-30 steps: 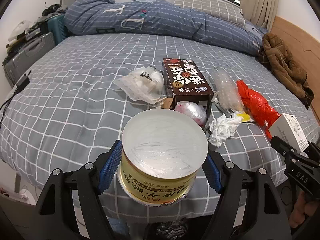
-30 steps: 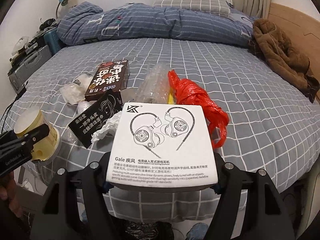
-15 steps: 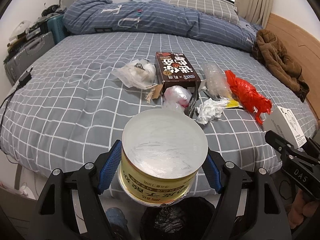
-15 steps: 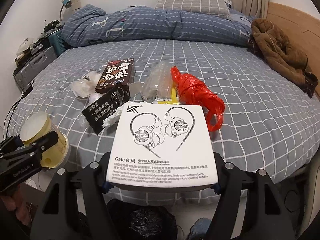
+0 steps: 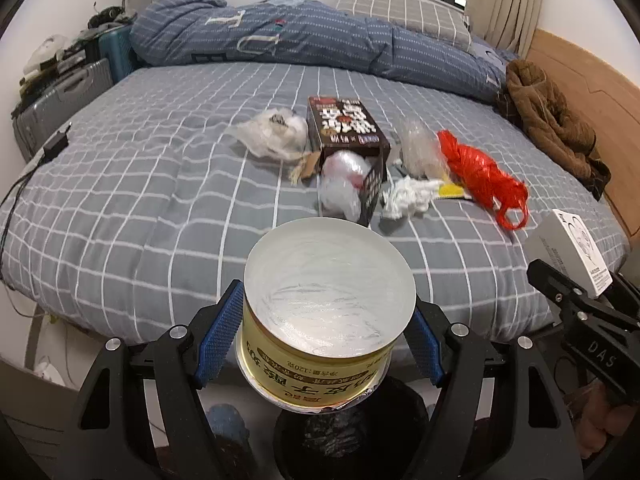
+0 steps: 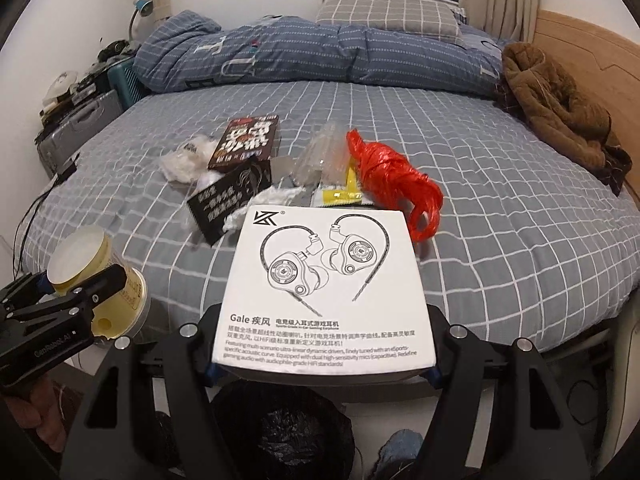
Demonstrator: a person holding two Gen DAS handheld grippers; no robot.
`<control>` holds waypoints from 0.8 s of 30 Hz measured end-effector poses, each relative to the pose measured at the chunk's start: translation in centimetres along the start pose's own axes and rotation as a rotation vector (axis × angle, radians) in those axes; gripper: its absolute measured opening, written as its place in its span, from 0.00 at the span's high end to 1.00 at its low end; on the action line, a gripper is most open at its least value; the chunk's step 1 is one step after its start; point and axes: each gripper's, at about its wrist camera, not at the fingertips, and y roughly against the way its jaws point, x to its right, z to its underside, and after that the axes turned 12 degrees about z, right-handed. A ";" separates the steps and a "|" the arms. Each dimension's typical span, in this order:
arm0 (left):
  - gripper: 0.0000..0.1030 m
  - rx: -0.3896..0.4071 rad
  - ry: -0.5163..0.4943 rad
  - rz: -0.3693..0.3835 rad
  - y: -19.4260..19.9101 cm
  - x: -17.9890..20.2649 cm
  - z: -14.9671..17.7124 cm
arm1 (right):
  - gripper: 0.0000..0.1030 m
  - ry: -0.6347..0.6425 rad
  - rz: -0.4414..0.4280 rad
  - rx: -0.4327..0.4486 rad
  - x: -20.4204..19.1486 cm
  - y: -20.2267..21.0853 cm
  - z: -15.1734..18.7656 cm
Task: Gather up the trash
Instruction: 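Lift the can and the Gale box and carry both toward the floor bin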
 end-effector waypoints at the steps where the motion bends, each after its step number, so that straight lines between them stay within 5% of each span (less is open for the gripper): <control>1: 0.29 -0.005 0.001 0.000 0.1 0.0 0.4 | 0.35 0.001 0.000 -0.003 0.0 0.0 0.2; 24: 0.29 -0.069 0.004 0.005 1.8 0.5 5.8 | 0.35 0.028 -0.016 -0.082 -1.0 1.6 6.2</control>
